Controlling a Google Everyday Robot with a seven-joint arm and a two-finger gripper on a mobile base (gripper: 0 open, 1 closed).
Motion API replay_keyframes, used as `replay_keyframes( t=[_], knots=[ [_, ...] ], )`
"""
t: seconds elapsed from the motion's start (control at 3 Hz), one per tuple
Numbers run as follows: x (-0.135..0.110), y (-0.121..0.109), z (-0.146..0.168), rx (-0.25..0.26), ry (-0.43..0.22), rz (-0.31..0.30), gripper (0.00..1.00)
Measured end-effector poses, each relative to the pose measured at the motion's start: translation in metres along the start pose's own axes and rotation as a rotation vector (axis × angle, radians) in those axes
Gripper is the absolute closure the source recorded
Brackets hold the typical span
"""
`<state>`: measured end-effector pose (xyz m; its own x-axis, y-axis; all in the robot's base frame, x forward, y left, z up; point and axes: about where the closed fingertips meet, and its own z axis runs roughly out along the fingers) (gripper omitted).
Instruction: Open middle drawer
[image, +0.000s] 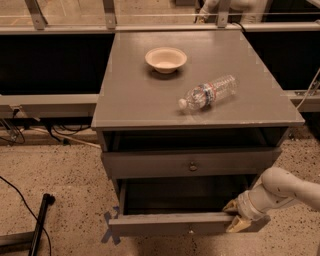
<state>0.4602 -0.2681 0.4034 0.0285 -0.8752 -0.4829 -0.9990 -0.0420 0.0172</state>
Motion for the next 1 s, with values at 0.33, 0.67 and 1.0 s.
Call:
replay_keyframes(
  t=[0.33, 0.67, 1.0],
  knots=[
    [-0.011, 0.023, -0.009, -0.071, -0.009, -0.016, 0.39],
    [-0.034, 0.056, -0.033, -0.170, -0.011, -0.076, 0.21],
    [-0.035, 0.058, -0.033, -0.176, -0.013, -0.074, 0.00]
  ],
)
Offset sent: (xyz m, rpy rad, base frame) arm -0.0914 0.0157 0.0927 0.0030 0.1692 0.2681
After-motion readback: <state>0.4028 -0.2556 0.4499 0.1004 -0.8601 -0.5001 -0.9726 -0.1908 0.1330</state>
